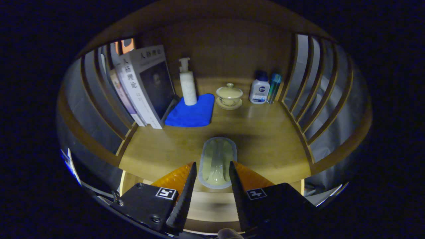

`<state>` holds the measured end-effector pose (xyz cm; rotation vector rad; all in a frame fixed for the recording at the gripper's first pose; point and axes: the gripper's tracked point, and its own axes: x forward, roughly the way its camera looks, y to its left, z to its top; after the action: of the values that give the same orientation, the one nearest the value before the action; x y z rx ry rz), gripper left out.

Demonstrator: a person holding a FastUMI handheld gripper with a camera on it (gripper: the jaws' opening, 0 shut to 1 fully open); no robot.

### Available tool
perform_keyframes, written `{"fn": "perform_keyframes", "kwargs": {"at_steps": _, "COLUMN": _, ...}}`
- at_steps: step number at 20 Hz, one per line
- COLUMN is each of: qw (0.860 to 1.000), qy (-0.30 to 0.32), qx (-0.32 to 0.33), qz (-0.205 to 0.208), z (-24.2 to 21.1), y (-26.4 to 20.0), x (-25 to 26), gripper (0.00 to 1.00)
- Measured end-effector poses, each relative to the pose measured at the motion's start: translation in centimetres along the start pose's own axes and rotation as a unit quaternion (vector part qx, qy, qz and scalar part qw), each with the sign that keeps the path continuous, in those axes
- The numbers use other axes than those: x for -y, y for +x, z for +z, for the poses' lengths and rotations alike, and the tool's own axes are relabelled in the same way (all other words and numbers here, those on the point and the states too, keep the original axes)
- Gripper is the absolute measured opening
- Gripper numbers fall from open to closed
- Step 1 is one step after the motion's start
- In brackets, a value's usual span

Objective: Pull open the drawer, take out the items inside it, and place them on the countertop above the cabinet.

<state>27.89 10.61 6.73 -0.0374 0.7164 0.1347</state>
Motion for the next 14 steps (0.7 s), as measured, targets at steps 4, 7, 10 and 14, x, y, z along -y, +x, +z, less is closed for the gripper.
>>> {"fn": "perform_keyframes", "kwargs": {"at_steps": 4, "qw": 0.997, "qy": -0.018, "qx": 0.069, "qz": 0.006, "z": -1.6, "y": -4.3, "x": -0.7, "gripper": 0.63}}
{"fn": "perform_keyframes", "kwargs": {"at_steps": 7, "qw": 0.993, "qy": 0.005, "qx": 0.118, "qz": 0.023, "z": -4.2, "y": -7.6, "x": -1.1, "gripper": 0.76}}
{"fn": "perform_keyframes", "kwargs": {"at_steps": 10, "qw": 0.984, "qy": 0.008, "qx": 0.176, "qz": 0.010, "z": -6.5, "y": -10.3, "x": -0.3, "gripper": 1.00}}
{"fn": "perform_keyframes", "kwargs": {"at_steps": 14, "qw": 0.966, "qy": 0.005, "qx": 0.258, "qz": 0.002, "z": -10.1, "y": -13.9, "x": -0.1, "gripper": 1.00}}
